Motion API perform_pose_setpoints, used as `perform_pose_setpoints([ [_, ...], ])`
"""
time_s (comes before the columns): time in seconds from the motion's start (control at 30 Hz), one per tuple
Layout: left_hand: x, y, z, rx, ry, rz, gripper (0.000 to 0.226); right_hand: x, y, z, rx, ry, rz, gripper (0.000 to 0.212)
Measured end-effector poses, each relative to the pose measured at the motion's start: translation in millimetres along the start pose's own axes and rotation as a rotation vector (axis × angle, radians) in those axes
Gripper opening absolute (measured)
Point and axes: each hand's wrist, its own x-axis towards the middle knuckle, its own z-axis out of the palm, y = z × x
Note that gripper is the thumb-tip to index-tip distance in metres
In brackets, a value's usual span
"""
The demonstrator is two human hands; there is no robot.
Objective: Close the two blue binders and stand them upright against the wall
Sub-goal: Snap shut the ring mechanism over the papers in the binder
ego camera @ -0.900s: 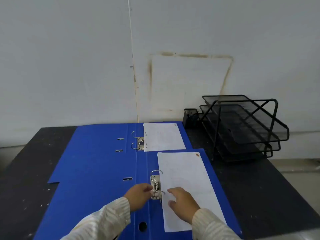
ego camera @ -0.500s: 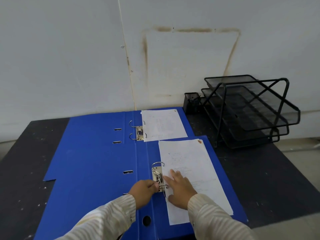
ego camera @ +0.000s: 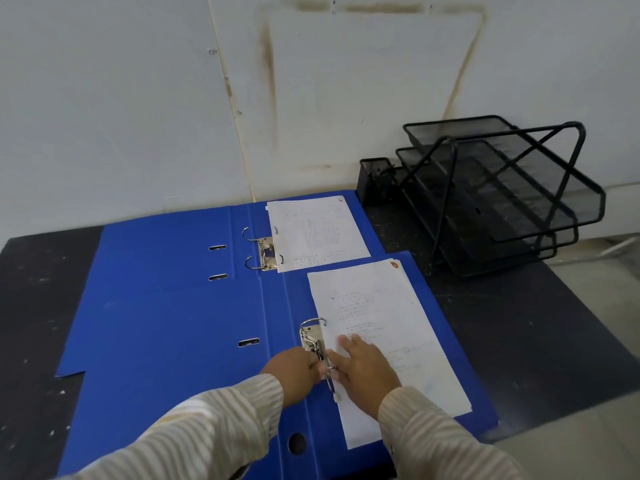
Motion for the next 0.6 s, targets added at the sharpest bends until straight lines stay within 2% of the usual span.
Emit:
perform_pose_setpoints([
  [0.1, 0, 0, -1, 0.018, 0.007, -0.011, 0.027, 6, -1, -9, 0.101, -0.074, 0.052, 0.048],
  [0.17, 0, -5, 2, -0.085, 0.094, -0.016, 0.014, 14, -3, -20, 0.241, -0.012, 0.098, 0.04],
  [0.2, -1, -6, 3, -0.136, 0.166, -0.02, 0.015, 18, -5, -25, 0.293, 0.036, 0.121, 0.037],
  [0.27, -3, -8, 3, -0.139, 0.306, -0.01, 0.036, 28, -9, -32, 0.354, 0.08, 0.147, 0.041],
  [0.33, -3, -9, 3, -0.121, 0.391, 0.026, 0.062, 38, -11, -35, 0.333, 0.039, 0.145, 0.049],
  [0.43, 0, -9, -3, -0.129, 0.312, 0.082, 0.092, 51, -6, -30, 0.271, -0.03, 0.17, 0.054],
  [0.53, 4, -8, -9, -0.117, 0.188, 0.099, 0.097, 55, -3, -27, 0.259, -0.043, 0.196, 0.052],
  [0.6, 5, -6, -13, -0.096, 0.168, 0.105, 0.095, 54, -1, -26, 0.201, -0.055, 0.176, 0.051],
])
